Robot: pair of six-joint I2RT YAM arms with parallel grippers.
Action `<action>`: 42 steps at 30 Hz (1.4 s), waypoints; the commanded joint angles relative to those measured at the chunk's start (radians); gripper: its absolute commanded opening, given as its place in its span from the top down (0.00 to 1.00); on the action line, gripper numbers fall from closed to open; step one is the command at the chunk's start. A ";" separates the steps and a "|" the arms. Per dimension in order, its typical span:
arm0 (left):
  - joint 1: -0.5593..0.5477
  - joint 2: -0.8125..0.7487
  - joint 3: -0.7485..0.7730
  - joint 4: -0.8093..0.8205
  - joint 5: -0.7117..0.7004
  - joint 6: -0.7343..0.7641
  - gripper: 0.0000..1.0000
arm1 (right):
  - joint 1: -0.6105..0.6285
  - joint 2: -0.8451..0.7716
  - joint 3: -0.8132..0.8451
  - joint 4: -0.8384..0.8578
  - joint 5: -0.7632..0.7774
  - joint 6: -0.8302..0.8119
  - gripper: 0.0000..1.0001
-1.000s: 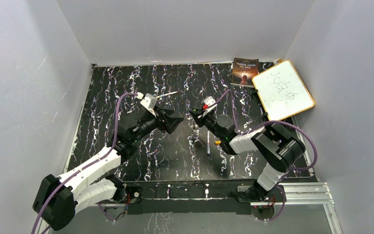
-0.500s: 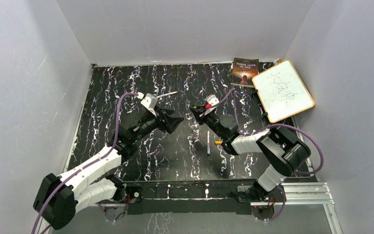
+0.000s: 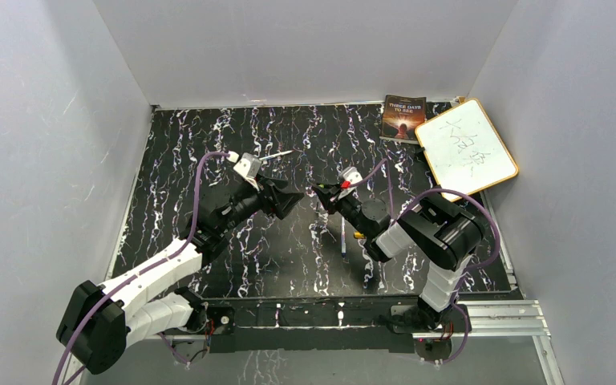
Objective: Insert the pens into the pen caps
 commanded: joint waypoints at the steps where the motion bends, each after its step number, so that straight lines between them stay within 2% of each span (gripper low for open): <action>1: -0.003 -0.023 -0.003 0.028 0.003 0.007 0.34 | 0.005 -0.013 -0.023 -0.089 -0.015 0.018 1.00; 12: -0.003 -0.035 -0.004 0.033 -0.002 0.004 0.34 | 0.006 -0.258 0.067 -0.274 -0.036 -0.031 1.00; 14: -0.003 -0.036 -0.010 0.039 -0.003 0.003 0.34 | 0.005 -0.241 0.069 -0.305 -0.038 -0.042 1.00; 21: -0.004 -0.040 -0.022 0.049 -0.002 -0.006 0.33 | 0.008 -0.028 -0.019 -0.196 0.002 0.029 1.00; 23: -0.003 -0.043 -0.022 0.040 -0.002 -0.003 0.33 | 0.008 -0.025 -0.027 -0.193 0.008 0.033 1.00; 28: -0.003 -0.052 -0.025 0.037 -0.010 0.002 0.33 | 0.008 -0.168 0.030 -0.290 -0.010 0.014 1.00; 31: -0.003 -0.046 -0.015 0.025 0.008 0.017 0.33 | 0.006 -0.260 0.090 -0.369 -0.071 0.068 1.00; 36: -0.003 -0.050 0.025 -0.075 0.076 0.082 0.25 | -0.020 -0.396 0.203 -0.559 -0.186 0.274 1.00; 42: -0.003 -0.104 0.026 -0.102 0.130 0.072 0.02 | -0.035 -0.487 0.240 -0.587 -0.313 0.381 1.00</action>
